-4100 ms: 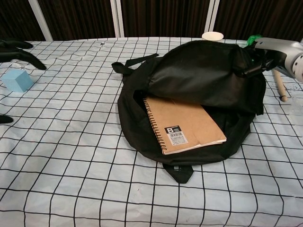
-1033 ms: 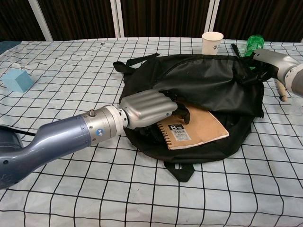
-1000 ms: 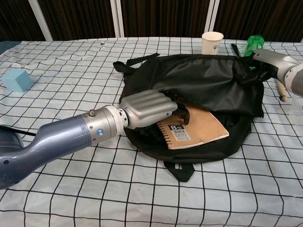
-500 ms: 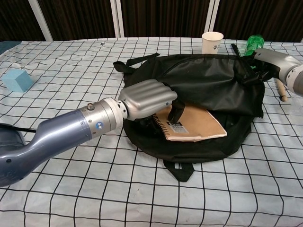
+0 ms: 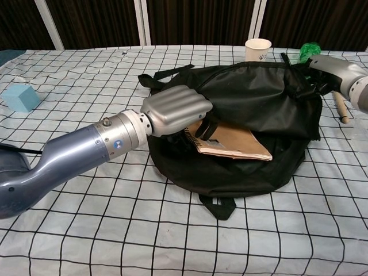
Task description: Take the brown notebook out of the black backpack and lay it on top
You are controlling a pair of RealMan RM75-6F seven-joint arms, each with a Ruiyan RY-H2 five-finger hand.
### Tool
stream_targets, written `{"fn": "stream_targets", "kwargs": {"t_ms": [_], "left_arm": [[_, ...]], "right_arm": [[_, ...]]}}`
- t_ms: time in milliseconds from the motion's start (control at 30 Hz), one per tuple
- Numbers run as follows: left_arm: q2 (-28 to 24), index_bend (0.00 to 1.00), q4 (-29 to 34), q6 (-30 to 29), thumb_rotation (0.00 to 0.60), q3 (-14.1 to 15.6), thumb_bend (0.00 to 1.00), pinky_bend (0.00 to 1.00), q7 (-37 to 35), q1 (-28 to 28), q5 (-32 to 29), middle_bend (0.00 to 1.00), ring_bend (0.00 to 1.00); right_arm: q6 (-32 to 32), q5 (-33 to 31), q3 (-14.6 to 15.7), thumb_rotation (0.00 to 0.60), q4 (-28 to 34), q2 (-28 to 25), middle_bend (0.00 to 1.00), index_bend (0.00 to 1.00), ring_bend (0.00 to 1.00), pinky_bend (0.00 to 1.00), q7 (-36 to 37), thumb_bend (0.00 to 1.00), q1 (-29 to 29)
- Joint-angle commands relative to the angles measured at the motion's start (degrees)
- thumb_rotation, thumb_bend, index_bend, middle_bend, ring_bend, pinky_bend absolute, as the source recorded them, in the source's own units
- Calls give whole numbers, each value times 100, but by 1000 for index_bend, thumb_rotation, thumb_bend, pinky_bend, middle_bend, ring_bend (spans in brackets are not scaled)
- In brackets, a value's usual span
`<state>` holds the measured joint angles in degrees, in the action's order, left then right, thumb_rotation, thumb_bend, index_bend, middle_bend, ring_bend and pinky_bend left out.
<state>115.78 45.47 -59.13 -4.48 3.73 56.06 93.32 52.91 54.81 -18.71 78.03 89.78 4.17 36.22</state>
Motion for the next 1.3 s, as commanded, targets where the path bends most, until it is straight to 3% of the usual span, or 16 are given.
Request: {"fn": "stream_targets", "kwargs": {"t_ms": [33,633,933,1300], "left_arm": [[-78,593,93,-103,600,-6,436,244,21,-11,23,640,321],[-874,632,1212,-491,600,-189,477,342,515,-116,-15,681,382],[-1521,646,2080,-720,600,-331,506,394,699,-228,-49,699,405],[-2403,647,3295,-891,600,-688,508,388,924,-346,-244,699,405]], "right_arm": [[-7,21,0,600,18,-25,89,629,72,122,22,564,-10],[-24,114,14,600,90,-150,89,629,72,122,113,565,-47],[28,261,88,600,256,-283,89,629,72,122,157,565,-128],[17,501,228,600,700,-542,89,629,71,122,271,564,-245]]}}
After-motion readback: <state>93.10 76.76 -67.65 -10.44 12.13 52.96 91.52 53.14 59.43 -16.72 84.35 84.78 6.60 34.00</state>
